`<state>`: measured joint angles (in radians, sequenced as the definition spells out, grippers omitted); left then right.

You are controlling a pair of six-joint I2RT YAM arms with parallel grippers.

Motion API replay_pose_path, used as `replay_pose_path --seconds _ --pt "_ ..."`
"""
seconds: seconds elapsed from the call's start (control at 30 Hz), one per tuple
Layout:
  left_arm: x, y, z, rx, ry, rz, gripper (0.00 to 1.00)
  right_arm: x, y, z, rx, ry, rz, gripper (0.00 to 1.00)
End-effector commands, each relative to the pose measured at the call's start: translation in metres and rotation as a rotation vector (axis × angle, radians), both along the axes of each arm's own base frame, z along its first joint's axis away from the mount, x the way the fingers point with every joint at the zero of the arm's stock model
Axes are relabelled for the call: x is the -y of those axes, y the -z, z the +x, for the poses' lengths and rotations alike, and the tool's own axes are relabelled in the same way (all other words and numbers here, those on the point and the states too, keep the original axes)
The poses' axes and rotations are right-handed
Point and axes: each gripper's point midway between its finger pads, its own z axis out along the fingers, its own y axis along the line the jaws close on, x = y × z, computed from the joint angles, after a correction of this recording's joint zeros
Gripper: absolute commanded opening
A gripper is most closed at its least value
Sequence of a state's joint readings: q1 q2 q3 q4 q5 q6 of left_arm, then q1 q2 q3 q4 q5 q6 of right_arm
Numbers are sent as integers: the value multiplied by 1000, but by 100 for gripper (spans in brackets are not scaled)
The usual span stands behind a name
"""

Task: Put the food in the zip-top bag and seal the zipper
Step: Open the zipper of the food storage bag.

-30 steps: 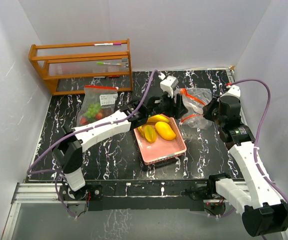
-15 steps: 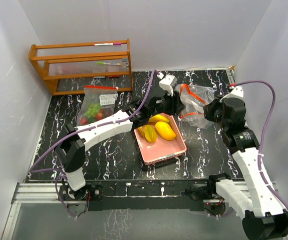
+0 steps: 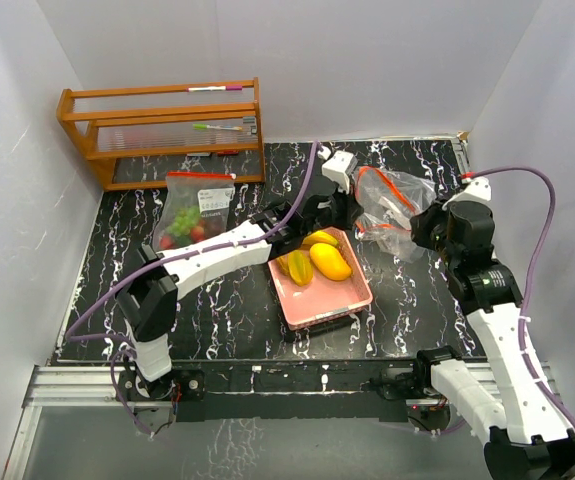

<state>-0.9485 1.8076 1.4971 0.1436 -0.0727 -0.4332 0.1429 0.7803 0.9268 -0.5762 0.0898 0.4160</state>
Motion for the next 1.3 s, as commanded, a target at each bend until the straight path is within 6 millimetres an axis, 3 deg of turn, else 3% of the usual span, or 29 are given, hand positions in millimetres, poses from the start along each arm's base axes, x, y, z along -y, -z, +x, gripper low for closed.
replay_pose_path --seconds 0.0,0.1,0.2,0.27,0.37,0.5,0.57,0.67,0.77,0.9,1.03,1.17,1.27 --pt "-36 -6 14 91 -121 130 0 33 -26 -6 70 181 -43 8" --pt "-62 -7 15 128 -178 212 0 56 -18 -10 38 305 -84 8" --pt "-79 -13 12 155 -203 244 0 52 -12 -7 24 286 -82 8" --pt "-85 -17 10 166 -207 248 0 31 -16 1 52 167 -48 14" --pt "-93 -24 9 185 -218 262 0 -27 -40 5 160 -162 29 25" --pt "-108 -35 12 227 -254 313 0 -86 -75 -18 295 -535 107 48" --pt "-118 -46 12 262 -277 340 0 -98 -90 -32 345 -637 113 61" --pt "-145 -72 11 320 -335 385 0 -102 -105 -47 403 -681 104 76" --pt "-182 -103 8 373 -422 425 0 -103 -112 -56 425 -698 102 78" --pt "-240 -146 -9 438 -555 433 0 -106 -95 -55 351 -728 104 79" --pt "-291 -177 -29 478 -666 421 0 -107 -68 -42 264 -719 111 76" --pt "-325 -183 -40 493 -747 486 0 -117 -37 -27 136 -737 159 70" --pt "-336 -178 -42 493 -782 548 0 -140 -23 -19 85 -728 123 69"
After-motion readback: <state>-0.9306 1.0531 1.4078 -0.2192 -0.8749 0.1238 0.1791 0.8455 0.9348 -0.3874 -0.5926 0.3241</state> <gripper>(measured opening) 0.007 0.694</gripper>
